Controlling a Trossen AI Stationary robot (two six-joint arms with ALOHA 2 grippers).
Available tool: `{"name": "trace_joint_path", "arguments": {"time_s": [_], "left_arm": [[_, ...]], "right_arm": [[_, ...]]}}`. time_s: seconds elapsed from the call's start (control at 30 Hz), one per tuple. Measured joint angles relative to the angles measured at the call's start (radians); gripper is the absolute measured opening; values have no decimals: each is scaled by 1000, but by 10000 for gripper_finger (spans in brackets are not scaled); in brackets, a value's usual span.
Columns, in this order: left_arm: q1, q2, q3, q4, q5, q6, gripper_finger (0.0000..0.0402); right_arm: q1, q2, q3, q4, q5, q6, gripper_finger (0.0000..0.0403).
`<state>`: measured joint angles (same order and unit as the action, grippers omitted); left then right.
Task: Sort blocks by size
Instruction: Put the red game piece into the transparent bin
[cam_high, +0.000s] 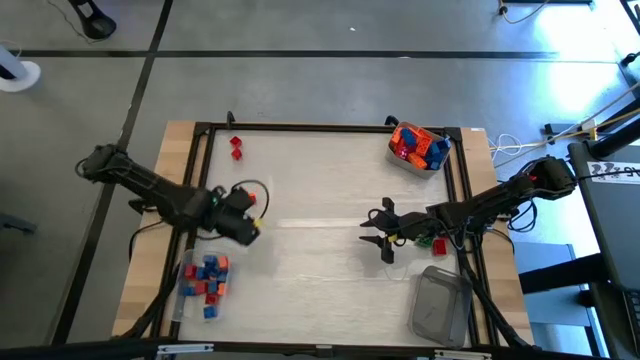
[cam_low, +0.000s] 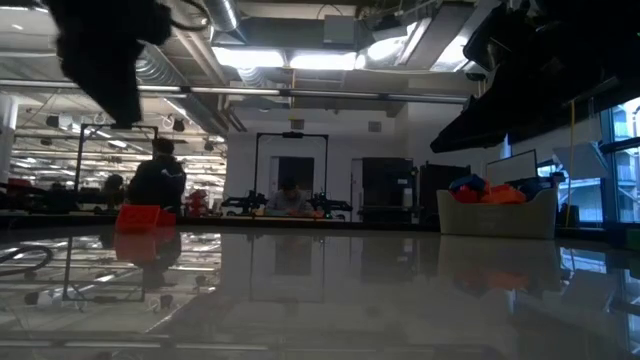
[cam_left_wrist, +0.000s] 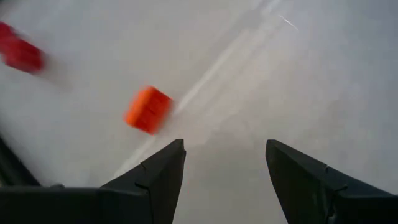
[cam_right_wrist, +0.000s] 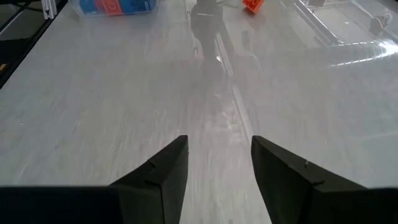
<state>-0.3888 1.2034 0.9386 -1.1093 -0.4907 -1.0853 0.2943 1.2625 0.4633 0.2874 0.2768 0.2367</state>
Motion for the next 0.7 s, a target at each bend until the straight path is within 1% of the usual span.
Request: {"name": "trace_joint_path", "arguments": {"time_s": [0.27,0.37,0.47,0.7], "left_arm": [[252,0,0,15,-72,135,212],[345,0,0,65,-100,214,212],[439,8,0,129,-107,306,212],[632,84,0,236,-108,477,211]], "right_arm": [[0,0,0,0,0,-5,176],[0,0,0,0,0,-5,176],[0,0,0,0,0,-6,176],[0,0,0,-8,0,-6,176]]}}
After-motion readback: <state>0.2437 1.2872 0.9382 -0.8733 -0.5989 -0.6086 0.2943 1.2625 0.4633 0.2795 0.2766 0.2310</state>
